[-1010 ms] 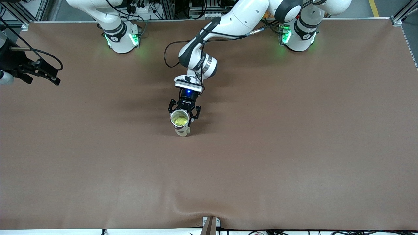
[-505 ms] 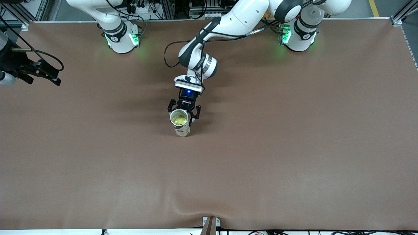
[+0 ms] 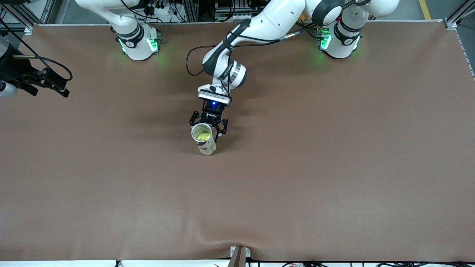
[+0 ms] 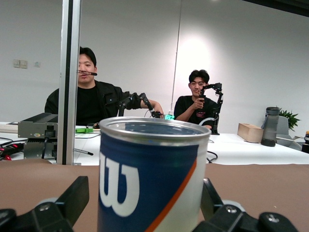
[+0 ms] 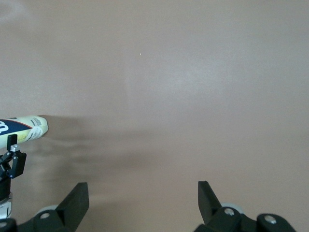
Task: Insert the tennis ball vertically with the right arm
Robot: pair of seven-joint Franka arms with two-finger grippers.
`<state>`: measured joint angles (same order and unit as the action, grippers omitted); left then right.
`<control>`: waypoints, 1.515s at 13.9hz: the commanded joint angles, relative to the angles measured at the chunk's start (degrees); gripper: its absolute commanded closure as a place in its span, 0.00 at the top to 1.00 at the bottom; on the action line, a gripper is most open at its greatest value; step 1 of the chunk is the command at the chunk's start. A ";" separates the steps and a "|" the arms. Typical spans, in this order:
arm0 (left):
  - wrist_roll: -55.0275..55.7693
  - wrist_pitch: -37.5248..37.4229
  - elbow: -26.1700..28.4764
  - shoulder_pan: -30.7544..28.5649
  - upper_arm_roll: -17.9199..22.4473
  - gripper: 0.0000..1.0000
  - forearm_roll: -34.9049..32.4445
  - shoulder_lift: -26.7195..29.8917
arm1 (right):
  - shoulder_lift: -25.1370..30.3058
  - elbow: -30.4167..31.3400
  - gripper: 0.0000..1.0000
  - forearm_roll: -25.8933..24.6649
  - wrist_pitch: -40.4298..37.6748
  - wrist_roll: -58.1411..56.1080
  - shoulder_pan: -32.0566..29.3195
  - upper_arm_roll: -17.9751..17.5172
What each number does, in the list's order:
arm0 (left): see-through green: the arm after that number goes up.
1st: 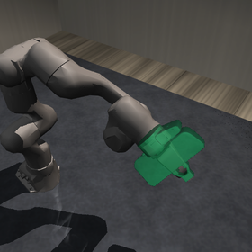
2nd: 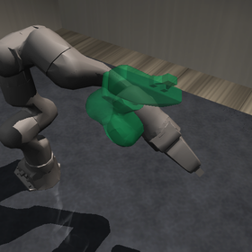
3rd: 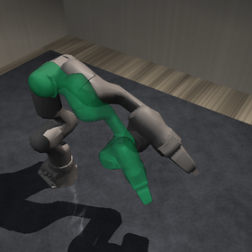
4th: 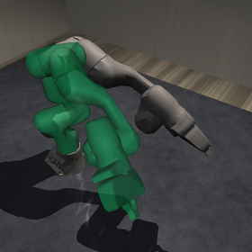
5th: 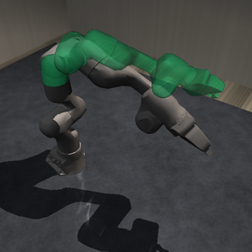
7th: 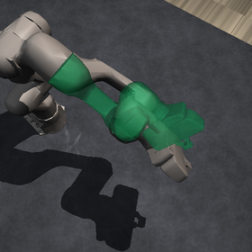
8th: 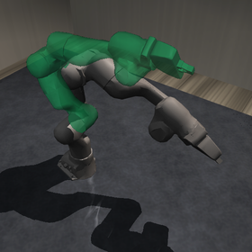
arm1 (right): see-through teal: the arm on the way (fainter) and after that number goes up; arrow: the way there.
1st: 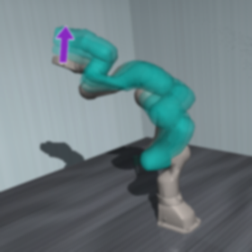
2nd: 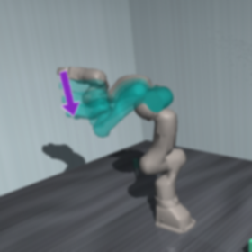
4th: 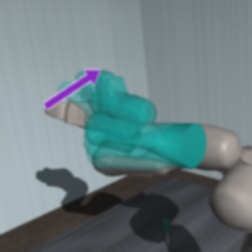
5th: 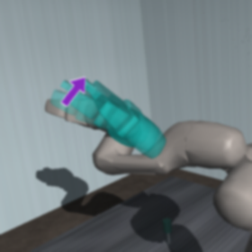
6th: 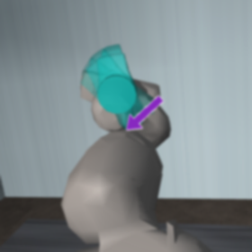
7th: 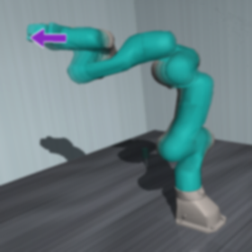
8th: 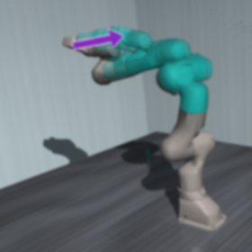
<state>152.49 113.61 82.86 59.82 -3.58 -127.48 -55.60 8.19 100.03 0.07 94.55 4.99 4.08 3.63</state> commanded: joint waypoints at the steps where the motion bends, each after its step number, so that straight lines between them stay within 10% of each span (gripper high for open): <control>1: 0.26 -0.67 -3.14 -0.41 -2.22 1.00 -0.58 -1.80 | 1.56 1.39 1.00 -0.78 0.63 -0.07 -1.27 -0.99; 11: 1.75 -6.02 2.74 2.49 -3.54 1.00 4.52 0.58 | 1.56 1.39 1.00 -0.78 0.63 -0.07 -1.27 -0.99; 21: -5.80 -22.54 3.71 2.40 -21.80 1.00 28.31 3.91 | 1.48 1.39 1.00 -0.78 0.72 -0.07 -1.27 -0.90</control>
<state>148.52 94.01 85.80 62.40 -22.28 -103.73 -53.93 8.20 100.07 0.02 94.61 4.99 4.02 3.63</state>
